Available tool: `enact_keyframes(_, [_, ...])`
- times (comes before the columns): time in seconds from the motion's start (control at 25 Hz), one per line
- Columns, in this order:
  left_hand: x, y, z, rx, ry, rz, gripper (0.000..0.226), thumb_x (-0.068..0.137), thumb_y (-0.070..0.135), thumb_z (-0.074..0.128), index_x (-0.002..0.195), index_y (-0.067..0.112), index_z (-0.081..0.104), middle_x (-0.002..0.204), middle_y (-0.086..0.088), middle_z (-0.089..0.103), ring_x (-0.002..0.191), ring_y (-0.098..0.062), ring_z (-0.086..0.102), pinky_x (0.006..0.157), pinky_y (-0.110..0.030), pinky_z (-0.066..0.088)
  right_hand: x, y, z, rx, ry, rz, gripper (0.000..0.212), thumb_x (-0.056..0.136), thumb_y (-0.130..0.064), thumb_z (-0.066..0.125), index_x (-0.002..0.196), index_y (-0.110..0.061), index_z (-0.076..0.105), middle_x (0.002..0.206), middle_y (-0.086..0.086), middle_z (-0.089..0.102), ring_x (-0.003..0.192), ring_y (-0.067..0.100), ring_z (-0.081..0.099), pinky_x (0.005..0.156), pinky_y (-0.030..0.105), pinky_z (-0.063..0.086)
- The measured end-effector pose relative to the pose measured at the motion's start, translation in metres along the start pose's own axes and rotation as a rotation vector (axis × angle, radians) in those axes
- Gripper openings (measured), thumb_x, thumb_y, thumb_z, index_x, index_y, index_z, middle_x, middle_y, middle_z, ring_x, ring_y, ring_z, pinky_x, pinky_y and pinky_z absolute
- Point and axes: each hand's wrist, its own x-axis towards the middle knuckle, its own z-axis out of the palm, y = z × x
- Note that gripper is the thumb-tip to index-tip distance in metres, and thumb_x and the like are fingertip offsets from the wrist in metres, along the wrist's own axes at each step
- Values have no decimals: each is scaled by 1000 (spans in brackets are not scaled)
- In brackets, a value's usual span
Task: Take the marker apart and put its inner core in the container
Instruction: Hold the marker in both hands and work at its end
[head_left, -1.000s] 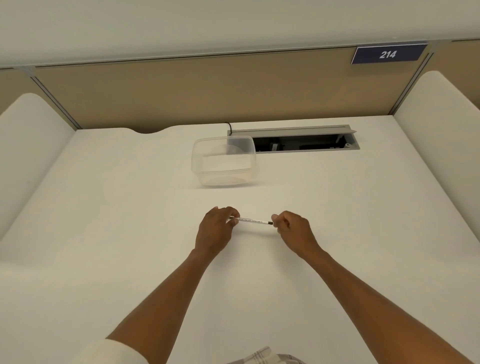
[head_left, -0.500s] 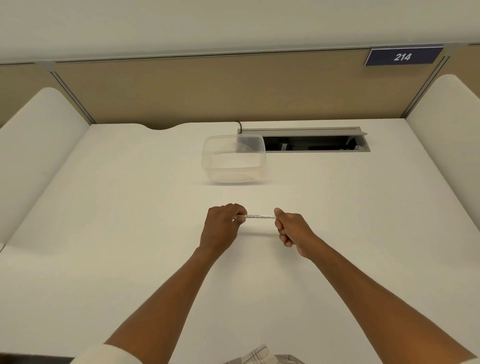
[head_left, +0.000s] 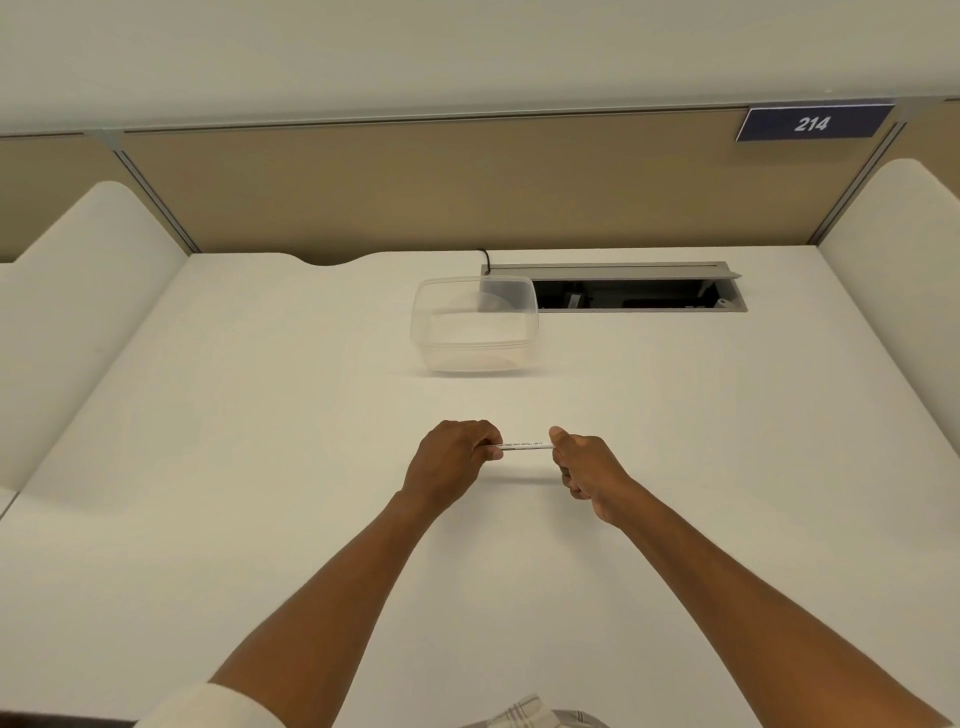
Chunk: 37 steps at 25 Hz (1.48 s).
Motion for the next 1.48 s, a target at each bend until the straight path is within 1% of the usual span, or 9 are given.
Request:
enact_keyframes(0.12, [5,-1,-4,-46,-55,-20,5,90,24,63,85,25,66,67,14,61,63,-6,50,62,-30,42,4,3,-1,-6,6,-34,41,99,-39,45,64,-20,35,58,-5,29,48,13,18,45,25,15])
enact_keyframes(0.4, [7,1,-10,-118,-135,-5,18,97,16,55,88,18,71,68,10,64,55,4,52,55,-12,35,3,3,-6,-58,1,-148,44,101,-44,44,65,-20,36,59,-5,31,48,13,21,47,27,17])
enact_keyframes(0.56, [10,3,-16,-127,-178,2,18,97,19,55,88,20,70,69,12,63,60,3,53,58,-13,37,-1,-1,-14,-103,-42,-144,51,100,-51,42,62,-17,50,50,-7,41,42,12,36,42,22,28])
enact_keyframes(0.68, [10,3,-19,-119,-151,7,13,94,20,59,87,23,69,74,13,63,69,-3,55,67,-26,45,-2,-5,-18,-114,-54,-106,56,98,-55,40,62,-16,57,50,-5,49,42,13,45,40,22,35])
enact_keyframes(0.88, [9,7,-20,-107,-93,27,9,92,22,61,85,24,67,73,13,62,70,-5,54,68,-30,45,-4,-6,-18,-141,-3,-137,47,95,-46,51,57,-19,56,54,-2,47,42,13,44,40,19,34])
enact_keyframes(1.12, [7,6,-28,-107,-134,-34,20,97,21,55,85,22,70,67,13,63,61,-1,53,63,-27,46,-7,-3,-13,-281,108,-395,40,97,-35,58,65,-11,61,52,1,54,47,14,50,52,29,44])
enact_keyframes(1.24, [4,5,-33,-119,-160,-55,23,98,19,53,84,21,71,66,13,63,58,3,53,61,-22,42,-10,-4,-14,-300,99,-490,21,93,-18,62,73,-13,67,60,3,61,54,13,53,59,30,49])
enact_keyframes(1.32, [3,5,-37,-114,-150,-58,21,97,20,54,86,20,71,68,12,64,60,1,54,63,-23,44,-12,-6,-15,-241,62,-485,12,90,-19,67,80,-14,69,69,7,67,58,12,60,60,28,53])
enact_keyframes(1.48, [1,7,-41,-102,-104,-38,17,96,20,57,86,20,71,70,12,64,67,-2,55,70,-29,48,-16,-8,-12,-113,27,-310,43,96,-42,58,74,-7,71,63,6,67,52,16,60,49,27,50])
